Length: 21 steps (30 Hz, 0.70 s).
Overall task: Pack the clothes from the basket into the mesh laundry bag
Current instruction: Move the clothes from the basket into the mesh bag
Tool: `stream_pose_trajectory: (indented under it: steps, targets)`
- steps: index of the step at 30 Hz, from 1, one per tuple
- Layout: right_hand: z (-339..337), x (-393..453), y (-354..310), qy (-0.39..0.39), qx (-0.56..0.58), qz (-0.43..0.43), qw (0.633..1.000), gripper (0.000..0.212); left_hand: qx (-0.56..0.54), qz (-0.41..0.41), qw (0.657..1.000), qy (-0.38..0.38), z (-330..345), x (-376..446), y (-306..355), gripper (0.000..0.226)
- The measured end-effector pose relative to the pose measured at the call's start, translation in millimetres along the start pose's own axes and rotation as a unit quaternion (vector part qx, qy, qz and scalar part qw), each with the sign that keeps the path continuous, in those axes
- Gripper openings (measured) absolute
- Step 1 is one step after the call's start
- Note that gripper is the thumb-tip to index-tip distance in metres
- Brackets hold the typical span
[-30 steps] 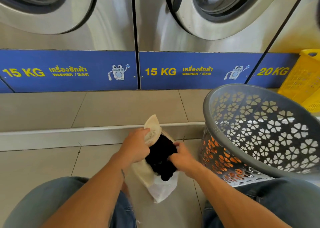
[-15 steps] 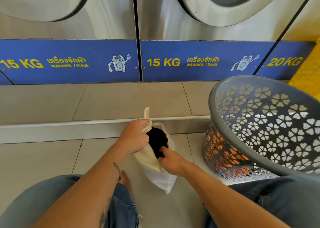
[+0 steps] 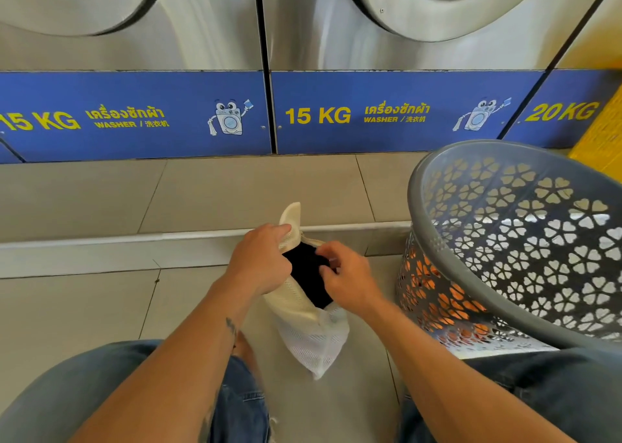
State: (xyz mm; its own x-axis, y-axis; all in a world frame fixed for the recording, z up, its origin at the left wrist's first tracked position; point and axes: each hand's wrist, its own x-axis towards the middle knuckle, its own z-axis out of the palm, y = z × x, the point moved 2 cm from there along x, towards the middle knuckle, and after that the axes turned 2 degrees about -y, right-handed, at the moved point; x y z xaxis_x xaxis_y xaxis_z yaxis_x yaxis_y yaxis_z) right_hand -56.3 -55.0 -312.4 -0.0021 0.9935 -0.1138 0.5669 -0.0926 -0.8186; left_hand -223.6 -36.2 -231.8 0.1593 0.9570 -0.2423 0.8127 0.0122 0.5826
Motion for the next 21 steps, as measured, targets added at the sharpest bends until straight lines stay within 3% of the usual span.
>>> stream_pose_trajectory:
  steps: [3,8,13,21]
  targets:
    - [27.6,-0.7,-4.8,-0.139,-0.064,-0.016,0.988,0.031,-0.007,0.005,1.0,-0.004,-0.7,-0.4,1.8,0.074]
    - [57.8,1.4,17.3,-0.341,-0.197,0.124,0.911,0.032,-0.047,0.005,0.999,-0.023,0.6,-2.6,-4.9,0.074]
    - [51.6,20.2,8.1,-0.336,-0.21,0.169,0.902,0.023,-0.064,0.01,0.998,0.011,-4.9,-4.3,3.0,0.072]
    - [-76.9,-11.1,-53.8,-0.313,-0.239,0.063,0.917,0.045,-0.14,0.029,0.989,0.047,-0.9,-3.1,43.7,0.057]
